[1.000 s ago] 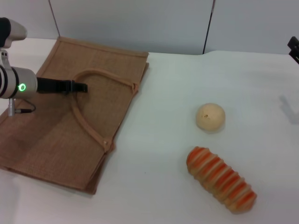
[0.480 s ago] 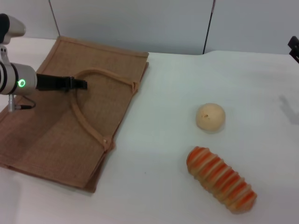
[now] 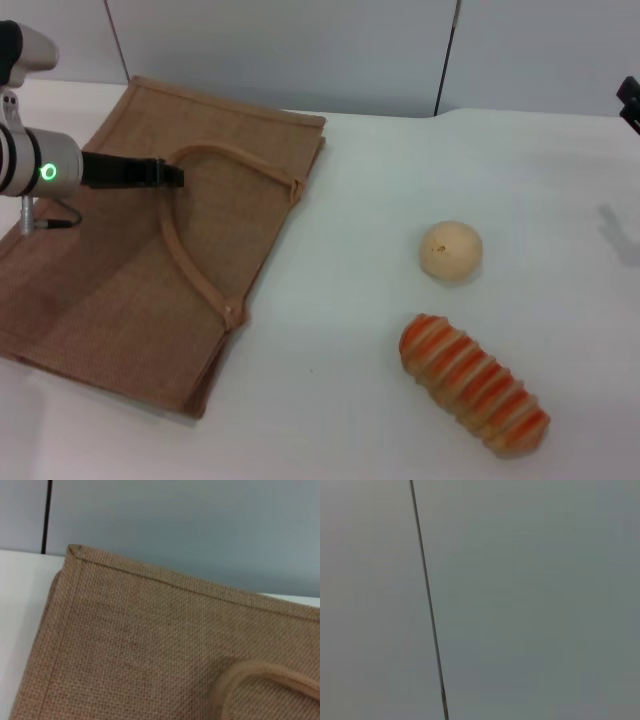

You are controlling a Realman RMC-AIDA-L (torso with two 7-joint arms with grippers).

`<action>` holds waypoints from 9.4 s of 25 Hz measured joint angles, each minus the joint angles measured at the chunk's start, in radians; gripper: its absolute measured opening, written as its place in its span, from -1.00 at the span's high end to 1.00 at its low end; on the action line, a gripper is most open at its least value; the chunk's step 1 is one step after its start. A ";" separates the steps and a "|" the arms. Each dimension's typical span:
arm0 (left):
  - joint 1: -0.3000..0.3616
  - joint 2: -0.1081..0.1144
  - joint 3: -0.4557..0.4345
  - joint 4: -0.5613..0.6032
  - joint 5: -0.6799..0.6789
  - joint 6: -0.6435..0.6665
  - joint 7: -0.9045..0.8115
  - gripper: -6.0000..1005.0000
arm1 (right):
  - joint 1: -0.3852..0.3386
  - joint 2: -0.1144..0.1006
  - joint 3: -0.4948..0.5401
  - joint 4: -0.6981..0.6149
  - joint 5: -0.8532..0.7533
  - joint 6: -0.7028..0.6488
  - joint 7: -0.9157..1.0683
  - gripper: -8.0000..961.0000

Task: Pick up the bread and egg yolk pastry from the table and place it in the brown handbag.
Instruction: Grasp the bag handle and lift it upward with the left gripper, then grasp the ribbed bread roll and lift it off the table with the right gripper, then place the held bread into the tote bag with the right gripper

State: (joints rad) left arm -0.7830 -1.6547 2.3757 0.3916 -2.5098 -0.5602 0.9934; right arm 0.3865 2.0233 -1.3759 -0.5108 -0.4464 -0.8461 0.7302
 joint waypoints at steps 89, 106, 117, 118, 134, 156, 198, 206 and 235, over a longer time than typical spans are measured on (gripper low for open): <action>0.372 -0.316 -1.230 1.274 1.476 -0.661 -0.358 0.76 | 0.055 0.003 0.069 -0.579 -1.687 -0.597 1.223 -0.54; 0.368 -0.319 -1.227 1.274 1.489 -0.661 -0.358 0.76 | 0.087 0.006 0.093 -0.605 -1.872 -0.658 1.351 -0.54; 0.369 -0.321 -1.225 1.274 1.488 -0.661 -0.355 0.76 | 0.104 0.007 0.082 -0.599 -1.883 -0.674 1.361 -0.54; 0.369 -0.321 -1.223 1.274 1.488 -0.661 -0.355 0.76 | 0.105 0.007 0.078 -0.598 -1.882 -0.677 1.362 -0.54; 0.367 -0.320 -1.218 1.274 1.488 -0.661 -0.352 0.76 | 0.157 0.004 0.042 -0.544 -1.885 -0.700 1.370 -0.51; 0.357 -0.313 -1.216 1.279 1.488 -0.668 -0.351 0.76 | 0.233 0.003 0.061 -0.524 -1.906 -0.735 1.347 -0.33; 0.322 -0.324 -1.214 1.282 1.531 -0.669 -0.353 0.76 | 0.290 0.007 0.112 -0.599 -1.748 -0.725 1.343 0.16; 0.275 -0.348 -1.206 1.287 1.526 -0.683 -0.351 0.76 | 0.334 0.008 0.102 -0.543 -1.709 -0.668 1.322 0.29; 0.212 -0.372 -1.110 1.327 1.441 -0.677 -0.349 0.76 | 0.551 0.011 -0.117 -0.156 -1.472 -0.285 1.175 0.42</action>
State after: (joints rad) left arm -0.5708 -2.0264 1.2661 1.7189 -1.0690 -1.2372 0.6442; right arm 0.9380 2.0341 -1.4933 -0.6670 -1.9182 -1.1311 1.9050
